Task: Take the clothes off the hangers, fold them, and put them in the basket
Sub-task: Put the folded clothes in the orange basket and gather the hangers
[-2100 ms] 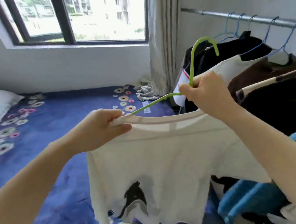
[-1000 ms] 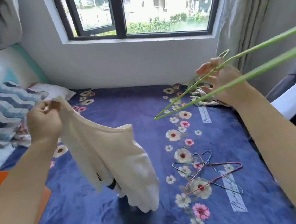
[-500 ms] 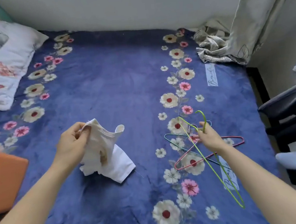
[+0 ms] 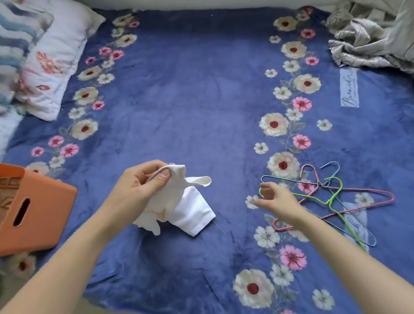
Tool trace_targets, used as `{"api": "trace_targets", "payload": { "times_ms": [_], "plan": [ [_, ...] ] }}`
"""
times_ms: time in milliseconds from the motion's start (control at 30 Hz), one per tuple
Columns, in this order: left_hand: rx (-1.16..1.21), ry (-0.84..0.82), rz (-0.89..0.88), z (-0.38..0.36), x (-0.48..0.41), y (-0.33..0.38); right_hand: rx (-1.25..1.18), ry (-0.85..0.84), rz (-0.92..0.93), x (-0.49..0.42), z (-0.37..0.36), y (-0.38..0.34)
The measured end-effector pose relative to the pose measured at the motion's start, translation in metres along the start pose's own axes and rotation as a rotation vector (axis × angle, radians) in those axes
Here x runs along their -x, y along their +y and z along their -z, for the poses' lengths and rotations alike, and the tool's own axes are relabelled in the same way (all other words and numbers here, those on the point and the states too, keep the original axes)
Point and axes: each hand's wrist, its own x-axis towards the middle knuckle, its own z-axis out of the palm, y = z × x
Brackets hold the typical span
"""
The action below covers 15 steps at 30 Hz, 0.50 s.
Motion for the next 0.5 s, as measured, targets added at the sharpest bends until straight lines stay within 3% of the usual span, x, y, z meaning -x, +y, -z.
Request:
{"api": "trace_targets", "payload": {
  "times_ms": [133,267,500],
  "plan": [
    [0.054,-0.096,-0.012,0.021,0.029,0.015,0.112,-0.240,0.318,0.024,-0.071,-0.084],
    [0.141,-0.082,-0.075,0.061,0.061,0.023,0.387,-0.195,0.404,0.035,-0.113,-0.130],
    [0.069,-0.103,-0.095,0.173,0.084,0.019,-0.106,-0.228,0.399,0.094,-0.077,-0.200]
  ]
}}
